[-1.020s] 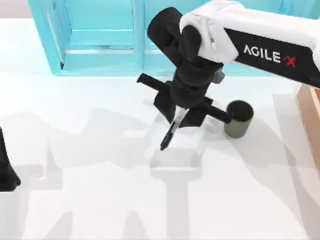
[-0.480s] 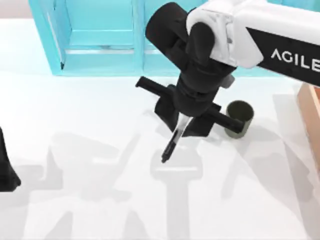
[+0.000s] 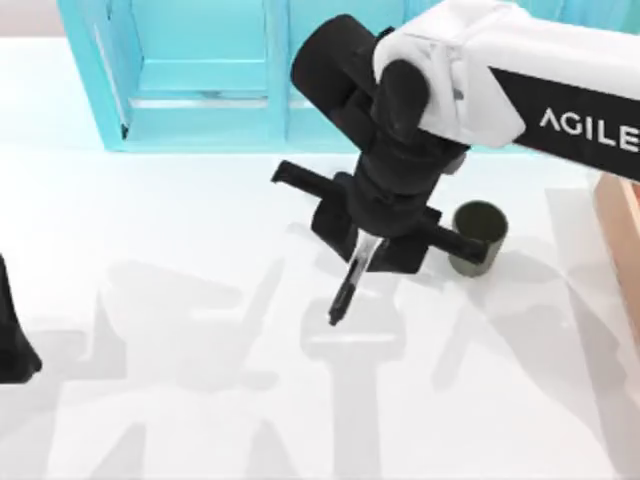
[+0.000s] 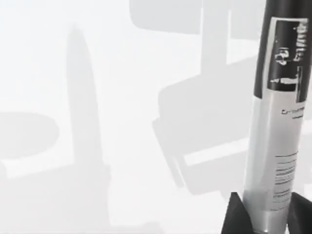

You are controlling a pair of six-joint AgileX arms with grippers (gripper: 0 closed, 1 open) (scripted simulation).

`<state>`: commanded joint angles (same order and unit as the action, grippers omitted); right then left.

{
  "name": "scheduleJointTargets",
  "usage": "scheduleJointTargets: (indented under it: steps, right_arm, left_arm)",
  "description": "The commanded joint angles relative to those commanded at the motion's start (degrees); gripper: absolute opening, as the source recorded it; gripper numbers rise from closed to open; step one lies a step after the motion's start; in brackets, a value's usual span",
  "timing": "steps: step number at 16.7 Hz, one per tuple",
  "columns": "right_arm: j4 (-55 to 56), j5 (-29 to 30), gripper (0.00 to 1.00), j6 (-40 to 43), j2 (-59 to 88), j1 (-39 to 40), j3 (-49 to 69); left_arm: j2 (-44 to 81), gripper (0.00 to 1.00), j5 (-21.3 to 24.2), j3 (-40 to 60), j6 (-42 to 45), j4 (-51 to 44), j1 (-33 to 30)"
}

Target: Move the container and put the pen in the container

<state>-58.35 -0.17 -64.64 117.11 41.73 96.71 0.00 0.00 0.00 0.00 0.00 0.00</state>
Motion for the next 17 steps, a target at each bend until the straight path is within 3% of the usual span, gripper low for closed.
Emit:
scheduleJointTargets:
  steps: [6, 17]
  right_arm:
    - [21.60, 14.24, 0.00, 15.86, -1.86, 0.14, -13.26]
    - [85.94, 51.36, 0.00, 51.51, -12.38, 4.12, -46.46]
  left_arm:
    - [0.00, 1.00, 0.00, 0.00, 0.00, 0.00, 0.00]
    - [0.00, 1.00, 0.00, 0.00, 0.00, 0.00, 0.00]
